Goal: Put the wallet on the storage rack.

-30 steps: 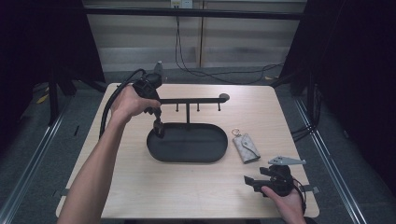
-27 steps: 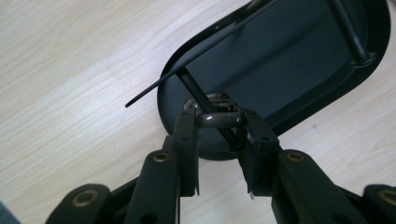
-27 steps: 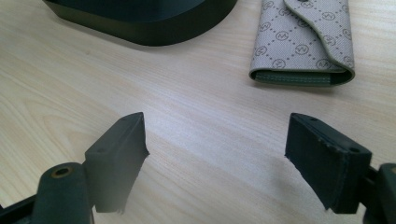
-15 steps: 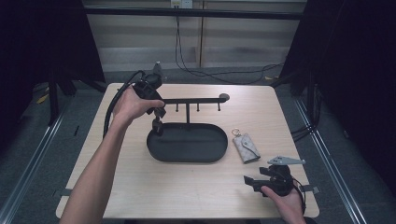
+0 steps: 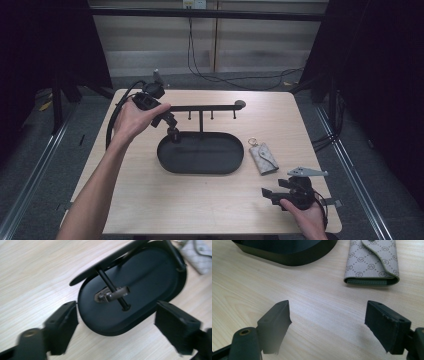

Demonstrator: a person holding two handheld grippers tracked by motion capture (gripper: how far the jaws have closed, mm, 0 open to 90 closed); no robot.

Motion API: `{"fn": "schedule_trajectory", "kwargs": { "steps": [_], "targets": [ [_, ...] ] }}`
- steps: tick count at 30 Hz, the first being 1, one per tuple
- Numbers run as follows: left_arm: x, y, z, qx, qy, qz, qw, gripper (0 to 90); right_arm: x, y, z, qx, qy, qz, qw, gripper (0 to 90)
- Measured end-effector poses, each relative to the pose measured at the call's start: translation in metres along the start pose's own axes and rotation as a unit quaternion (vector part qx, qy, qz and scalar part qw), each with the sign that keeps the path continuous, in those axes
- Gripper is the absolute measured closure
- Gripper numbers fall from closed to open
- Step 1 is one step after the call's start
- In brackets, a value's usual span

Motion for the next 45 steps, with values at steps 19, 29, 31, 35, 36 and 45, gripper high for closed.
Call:
{"fn": "schedule_trajectory", "kwargs": {
  "steps": [19, 29, 31, 35, 36, 45],
  "targets": [
    [0.016, 0.0, 0.064, -0.077, 0.03, -0.004, 0.9966, 19.8, -0.001, 0.002, -0.001, 0.004, 0.006, 0.006, 1.0, 20.2],
    [0.029, 0.013, 0.096, -0.13, 0.034, 0.009, 0.9908, 19.8, -0.001, 0.001, -0.001, -0.001, 0.008, 0.005, 1.0, 20.1],
    [0.032, 0.016, 0.098, -0.138, 0.027, 0.007, 0.9901, 19.8, -0.002, 0.002, -0.001, 0.002, 0.011, 0.005, 0.9999, 19.8],
    [0.036, 0.018, 0.103, -0.15, 0.01, -0.019, 0.9885, 20.2, -0.001, 0.003, -0.002, 0.001, 0.008, 0.005, 0.9999, 19.7],
    [0.034, 0.018, 0.105, -0.152, 0.005, -0.007, 0.9883, 19.6, -0.001, 0.002, -0.001, 0.002, 0.012, 0.006, 0.9999, 19.7],
    [0.036, 0.025, 0.125, -0.209, -0.012, -0.002, 0.9779, 23.5, -0.004, 0.001, -0.002, -0.004, 0.018, 0.005, 0.9998, 19.4]
  ]
}}
Point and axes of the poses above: each handheld gripper's, and its own axes: y roughly forward along the jaws, z roughly out of its underside, x roughly to its left, the point moved 9 cm from there along y, roughly forward along the jaws, and after that the axes turned 10 degrees about x, right-handed, at the moved point
